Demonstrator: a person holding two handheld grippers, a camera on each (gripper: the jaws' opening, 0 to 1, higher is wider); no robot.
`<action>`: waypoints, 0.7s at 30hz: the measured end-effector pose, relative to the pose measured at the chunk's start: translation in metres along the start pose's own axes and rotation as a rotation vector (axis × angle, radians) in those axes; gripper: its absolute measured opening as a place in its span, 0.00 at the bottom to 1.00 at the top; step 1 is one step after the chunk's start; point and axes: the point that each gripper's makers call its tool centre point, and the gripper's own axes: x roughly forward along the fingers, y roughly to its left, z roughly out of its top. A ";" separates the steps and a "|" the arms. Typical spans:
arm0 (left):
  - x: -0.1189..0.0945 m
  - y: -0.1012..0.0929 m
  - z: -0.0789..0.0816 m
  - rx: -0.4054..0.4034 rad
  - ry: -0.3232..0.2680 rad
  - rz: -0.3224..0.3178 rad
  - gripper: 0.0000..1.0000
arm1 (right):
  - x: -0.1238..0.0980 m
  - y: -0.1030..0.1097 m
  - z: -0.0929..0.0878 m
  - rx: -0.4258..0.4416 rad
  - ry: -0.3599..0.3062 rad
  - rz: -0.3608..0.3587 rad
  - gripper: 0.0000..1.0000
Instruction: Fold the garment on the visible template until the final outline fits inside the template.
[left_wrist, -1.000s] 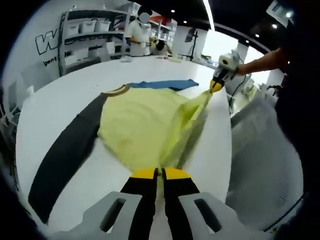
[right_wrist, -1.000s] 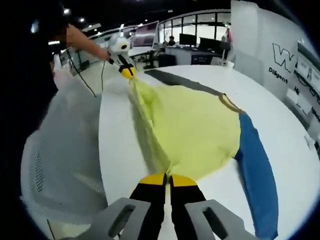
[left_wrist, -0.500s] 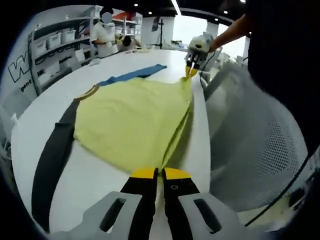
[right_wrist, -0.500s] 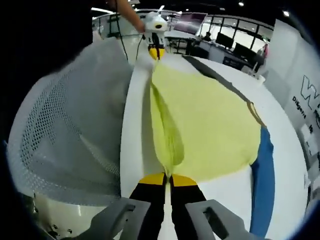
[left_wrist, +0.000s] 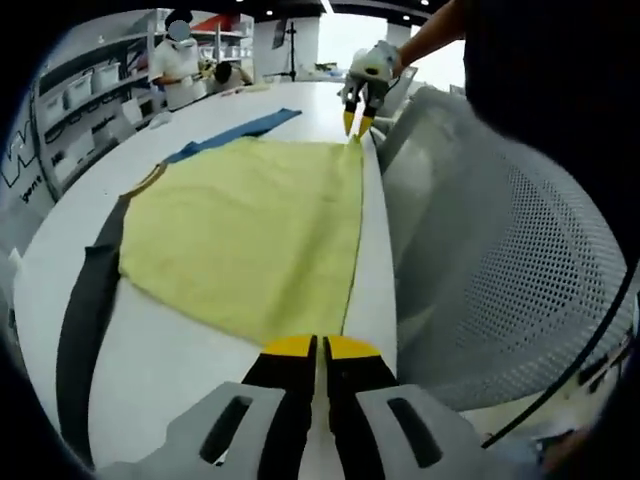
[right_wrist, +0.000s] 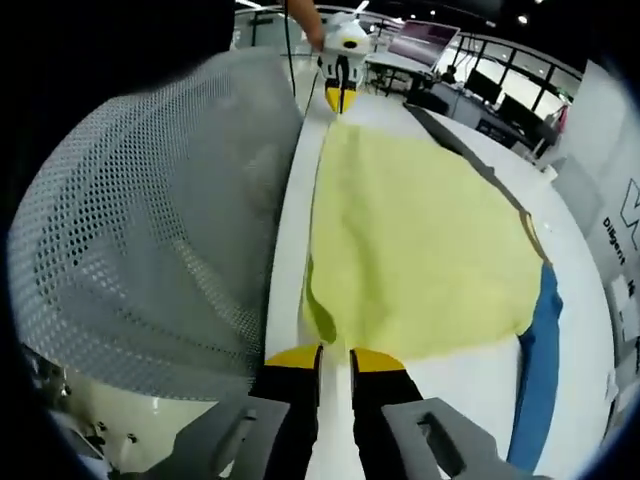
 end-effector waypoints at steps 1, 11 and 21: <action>-0.001 0.001 0.000 0.000 -0.002 0.004 0.04 | -0.001 0.000 0.001 0.008 -0.007 -0.001 0.05; -0.003 0.027 0.021 -0.048 -0.072 0.082 0.13 | -0.006 -0.012 0.018 0.043 -0.077 -0.018 0.07; 0.014 0.033 0.030 -0.042 -0.075 0.098 0.14 | 0.008 -0.038 0.022 0.170 -0.088 -0.072 0.11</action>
